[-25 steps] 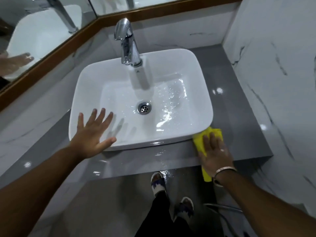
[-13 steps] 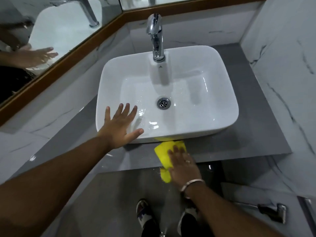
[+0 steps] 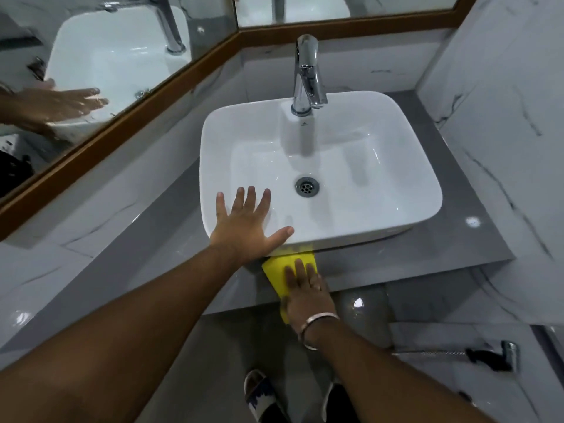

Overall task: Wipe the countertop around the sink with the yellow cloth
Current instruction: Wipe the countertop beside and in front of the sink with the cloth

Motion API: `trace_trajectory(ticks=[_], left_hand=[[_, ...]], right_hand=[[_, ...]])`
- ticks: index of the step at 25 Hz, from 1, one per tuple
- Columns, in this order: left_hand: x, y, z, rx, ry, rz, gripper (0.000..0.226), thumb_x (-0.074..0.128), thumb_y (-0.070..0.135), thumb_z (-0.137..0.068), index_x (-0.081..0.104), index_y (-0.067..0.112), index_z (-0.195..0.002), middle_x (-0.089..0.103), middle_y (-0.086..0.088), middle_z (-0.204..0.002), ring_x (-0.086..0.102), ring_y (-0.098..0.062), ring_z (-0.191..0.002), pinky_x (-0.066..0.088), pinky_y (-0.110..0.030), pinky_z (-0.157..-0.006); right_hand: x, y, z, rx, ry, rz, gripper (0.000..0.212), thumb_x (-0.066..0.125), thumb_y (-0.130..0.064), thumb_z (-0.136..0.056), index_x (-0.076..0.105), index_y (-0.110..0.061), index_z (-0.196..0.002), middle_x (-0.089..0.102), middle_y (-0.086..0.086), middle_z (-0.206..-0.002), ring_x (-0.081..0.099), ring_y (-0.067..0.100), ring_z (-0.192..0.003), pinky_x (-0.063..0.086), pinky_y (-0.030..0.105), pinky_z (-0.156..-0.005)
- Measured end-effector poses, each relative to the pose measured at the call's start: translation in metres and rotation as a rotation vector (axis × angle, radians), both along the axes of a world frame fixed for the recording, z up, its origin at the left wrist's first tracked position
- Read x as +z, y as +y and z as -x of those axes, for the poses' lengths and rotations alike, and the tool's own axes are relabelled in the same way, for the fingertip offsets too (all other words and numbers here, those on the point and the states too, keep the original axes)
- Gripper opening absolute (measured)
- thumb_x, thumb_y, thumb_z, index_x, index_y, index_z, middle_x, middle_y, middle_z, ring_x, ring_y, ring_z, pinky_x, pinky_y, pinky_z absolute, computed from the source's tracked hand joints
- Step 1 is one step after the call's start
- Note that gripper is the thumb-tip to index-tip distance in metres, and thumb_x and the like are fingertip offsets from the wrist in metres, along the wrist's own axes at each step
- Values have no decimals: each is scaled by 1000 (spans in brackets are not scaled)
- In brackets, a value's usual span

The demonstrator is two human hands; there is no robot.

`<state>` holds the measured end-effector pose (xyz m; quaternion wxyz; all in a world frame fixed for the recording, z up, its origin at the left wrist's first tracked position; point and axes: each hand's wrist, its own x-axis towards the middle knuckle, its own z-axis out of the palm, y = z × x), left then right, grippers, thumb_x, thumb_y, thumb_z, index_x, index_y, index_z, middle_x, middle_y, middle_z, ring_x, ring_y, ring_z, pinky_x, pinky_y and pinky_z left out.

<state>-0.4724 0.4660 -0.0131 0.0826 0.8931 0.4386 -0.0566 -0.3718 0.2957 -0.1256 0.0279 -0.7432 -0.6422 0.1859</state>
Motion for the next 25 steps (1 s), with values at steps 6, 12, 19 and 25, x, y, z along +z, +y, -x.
trace_trajectory(ticks=[6,12,19,25], left_hand=[[-1,1,-3,-22,7,-13,97,7,87,-77,1,27,-153,6,-12,-163,-1,-29,-150,-12,-63,-114],[0,1,-4,-9,5,1,97,10,86,-78,5,25,-152,11,-13,-162,1,-29,-150,-9,-63,-114],[5,1,-4,-10,37,-7,94,13,85,-81,5,26,-153,10,-12,-162,2,-29,-150,-9,-63,-115],[9,-2,-7,-10,66,-13,95,10,84,-79,7,25,-153,14,-11,-162,5,-30,-149,-7,-64,-115]], right_hand=[[24,-50,-195,-615,-142,204,65,34,-39,-96,6,-12,-148,5,20,-157,10,38,-142,18,47,-116],[17,-6,-31,22,-158,175,62,30,-44,-84,38,-17,-139,37,15,-149,32,39,-136,39,56,-102],[7,-43,-160,-93,-258,156,57,30,-45,-88,51,-13,-130,53,21,-135,54,41,-117,50,53,-90],[33,-55,-221,-411,-353,223,46,39,-33,-86,57,-8,-120,55,25,-128,53,43,-109,46,50,-87]])
